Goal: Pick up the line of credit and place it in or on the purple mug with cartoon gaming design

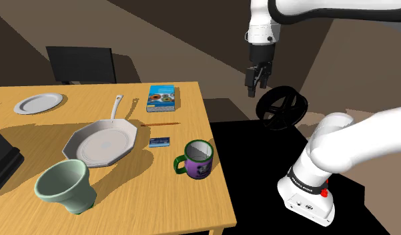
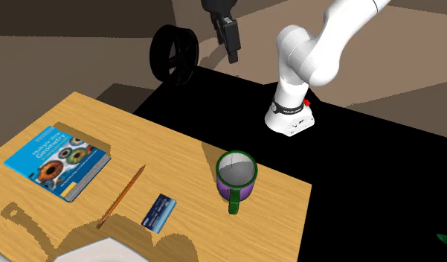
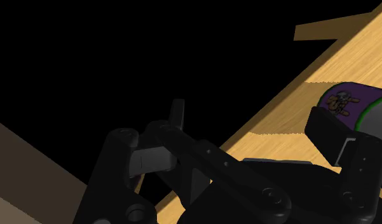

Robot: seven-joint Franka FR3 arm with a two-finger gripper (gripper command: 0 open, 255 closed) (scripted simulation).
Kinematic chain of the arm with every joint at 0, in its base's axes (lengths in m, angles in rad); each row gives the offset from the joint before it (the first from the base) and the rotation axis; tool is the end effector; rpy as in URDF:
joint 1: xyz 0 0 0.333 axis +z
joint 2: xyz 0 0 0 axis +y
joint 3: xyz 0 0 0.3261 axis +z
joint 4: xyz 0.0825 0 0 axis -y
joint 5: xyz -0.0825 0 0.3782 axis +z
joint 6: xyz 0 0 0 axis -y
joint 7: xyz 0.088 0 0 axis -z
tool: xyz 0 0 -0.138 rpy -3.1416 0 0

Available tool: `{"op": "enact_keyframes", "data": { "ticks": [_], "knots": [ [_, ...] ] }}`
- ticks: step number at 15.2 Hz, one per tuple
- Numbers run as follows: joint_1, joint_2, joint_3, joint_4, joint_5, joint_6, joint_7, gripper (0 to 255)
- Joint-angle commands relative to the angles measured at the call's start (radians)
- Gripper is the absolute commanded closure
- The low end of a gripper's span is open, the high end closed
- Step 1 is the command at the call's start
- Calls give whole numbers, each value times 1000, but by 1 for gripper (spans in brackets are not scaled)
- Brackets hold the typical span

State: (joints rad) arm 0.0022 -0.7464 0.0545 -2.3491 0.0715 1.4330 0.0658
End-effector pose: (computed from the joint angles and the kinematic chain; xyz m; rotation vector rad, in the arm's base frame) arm 0.2823 0.0305 0.5476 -3.1046 0.0356 0.2677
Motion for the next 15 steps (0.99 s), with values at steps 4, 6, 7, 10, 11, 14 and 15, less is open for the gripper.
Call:
{"op": "enact_keyframes", "data": {
  "ticks": [4, 6, 7, 10, 11, 14, 15],
  "knots": [
    [27, 14, 0, -74, 15, 151, -56, 0],
    [46, 33, 2, -115, 27, 254, -95, 0],
    [56, 44, 2, -134, 33, 305, -114, 0],
    [87, 91, 5, -180, 55, 461, -173, 0],
    [98, 110, 6, -193, 64, 513, -194, 0],
    [133, 176, 8, -219, 91, 669, -258, 0],
    [146, 202, 9, -225, 102, 720, -280, 0]
  ]
}}
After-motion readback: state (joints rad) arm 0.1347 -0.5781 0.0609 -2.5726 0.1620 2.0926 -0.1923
